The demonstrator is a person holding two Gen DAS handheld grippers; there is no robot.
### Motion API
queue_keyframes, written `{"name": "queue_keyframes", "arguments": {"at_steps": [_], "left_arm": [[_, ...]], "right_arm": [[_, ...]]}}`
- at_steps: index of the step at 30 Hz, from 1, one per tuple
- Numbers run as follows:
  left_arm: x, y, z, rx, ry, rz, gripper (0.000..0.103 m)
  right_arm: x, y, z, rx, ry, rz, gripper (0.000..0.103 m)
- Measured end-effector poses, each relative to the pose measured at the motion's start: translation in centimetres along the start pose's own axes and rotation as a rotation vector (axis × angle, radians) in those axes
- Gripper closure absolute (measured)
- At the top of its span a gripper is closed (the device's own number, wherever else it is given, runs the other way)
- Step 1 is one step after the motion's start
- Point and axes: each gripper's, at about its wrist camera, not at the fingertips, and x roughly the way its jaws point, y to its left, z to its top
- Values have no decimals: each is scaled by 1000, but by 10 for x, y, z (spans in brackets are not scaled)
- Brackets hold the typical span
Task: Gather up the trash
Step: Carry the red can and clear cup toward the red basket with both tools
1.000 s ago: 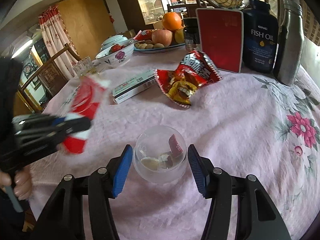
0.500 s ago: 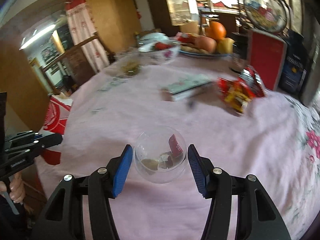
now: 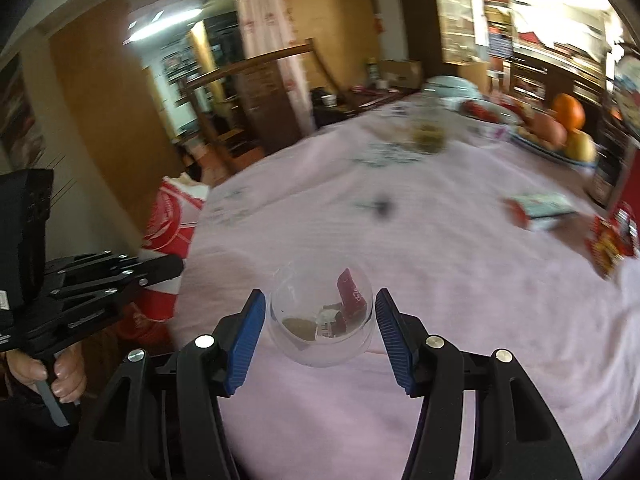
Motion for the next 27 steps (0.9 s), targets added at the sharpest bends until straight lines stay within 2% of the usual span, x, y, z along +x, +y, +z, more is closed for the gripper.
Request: {"name": "queue_keyframes", "arguments": {"at_steps": [10,16,23,24,27], "left_arm": [[-40,94,-38,-177,-31,123,88],[-56,151,-60,-285,-55,252,88],[-47,202,-85,-393,-11,282,88],[-47,210,-88,-412,-12,270,88],[-52,229,-94,-439,-16,301,88]], "right_arm": [[47,117,12,-164,70,159,47],[76,177,13,-234,130,247,49],[115,219,24,-250,189,309,49],[118,224,25,-262,189,308,49],[132,246,31,-295,197,330,49]]}}
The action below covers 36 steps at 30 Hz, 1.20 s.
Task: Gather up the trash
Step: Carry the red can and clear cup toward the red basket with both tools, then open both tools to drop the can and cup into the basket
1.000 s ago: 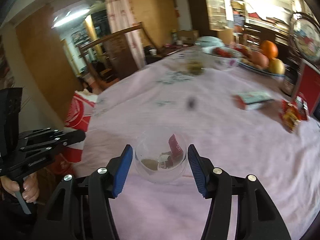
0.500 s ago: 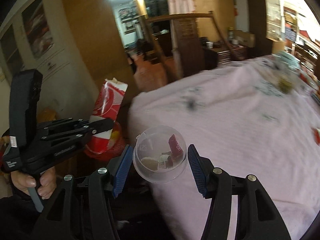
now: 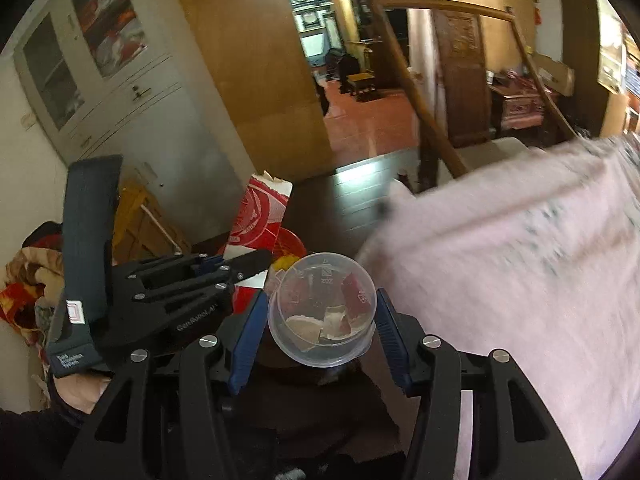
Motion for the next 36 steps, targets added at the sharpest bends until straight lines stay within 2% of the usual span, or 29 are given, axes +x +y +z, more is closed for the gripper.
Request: {"name": "queue_keyframes", "arguments": {"at_steps": [6,14,20,27,36], "left_arm": [[19,47,3,-94,24,71,88],[69,120,-21,-208,150,188,88],[97,160,-36,-281,221,226,88],[119,184,-51,-323,271,254,88],[139,193,-56,-355,301,257,88]], "right_arm": [[52,22,22,-22,50,70,49],[135,43,34,-16,164,117,49],[192,51,29,-8,270,147,49],[245,64,21,8,349,181,49],[283,63,17,35,404,192,48]]}}
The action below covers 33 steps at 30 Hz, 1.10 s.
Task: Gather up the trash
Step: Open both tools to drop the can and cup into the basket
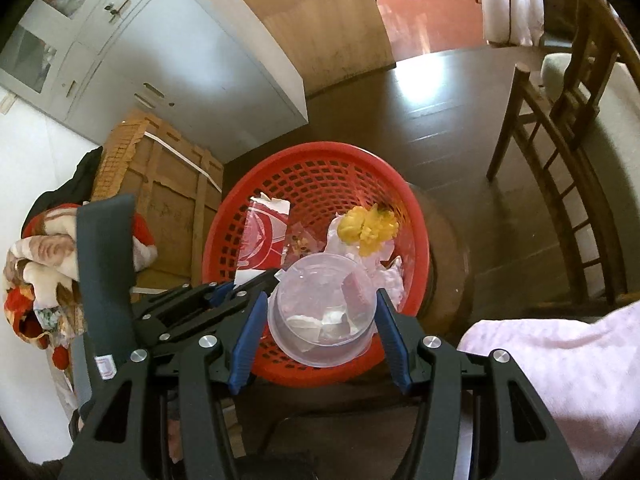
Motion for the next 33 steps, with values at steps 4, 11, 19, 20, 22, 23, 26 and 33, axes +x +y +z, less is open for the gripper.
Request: {"name": "queue_keyframes", "arguments": {"at_steps": [4,11,19,20,22,23,26,33], "left_arm": [[4,2,2,-6,5,1,88],[4,5,5,-20,3,-8,88],[4,9,4,-30,8,-11,88],[4,9,4,-31,10,-16,86],[3,9,4,-30,13,-22,80],[3,9,4,-29,14,-27,78],[0,8,4,-30,10,-20,74],[-16,8,1,-42,-8,-22,69]], "right_arm": [[10,-3,6,13,15,5,48],[26,-7,7,35,43,29,48],[36,-14,8,90,63,78,48],[35,-15,8,93,60,81,48],[34,-17,8,101,55,88,47],[33,-18,8,107,53,94,45],[28,-20,9,125,37,100,40],[6,-18,5,118,8,94,40]]}}
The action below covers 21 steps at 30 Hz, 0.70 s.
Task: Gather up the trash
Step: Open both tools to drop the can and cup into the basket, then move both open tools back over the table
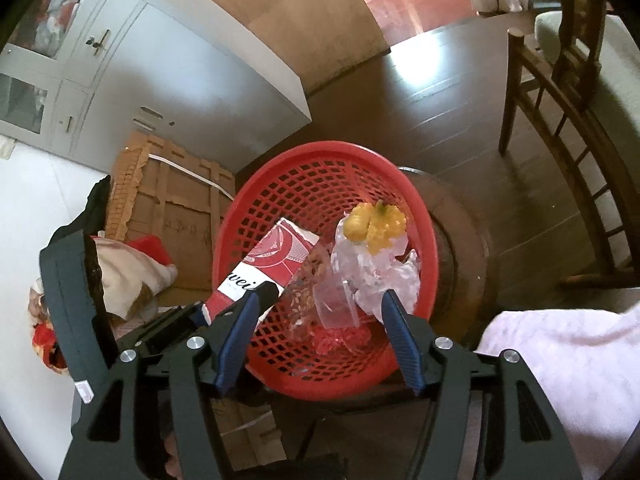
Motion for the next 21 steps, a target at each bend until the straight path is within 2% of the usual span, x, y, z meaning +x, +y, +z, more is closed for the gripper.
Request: {"name": "queue_keyframes", "arguments": {"at_steps": [8,15,19,21], "left_arm": [[-20,-9,-4,2,-35,-8,52],[-43,-22,-11,32,-64,-12,49],[-61,-33,-17,47,-97,0,37],[-69,-38,-20,53,-106,7,35]], "right_arm": [[-44,12,-14,-32,-73,-14,38],[-92,22,-34,-61,-152,-11,36],[-119,25,-44,-75,-201,-14,33],[-136,26,-53,-89,-219,-25,32]]}}
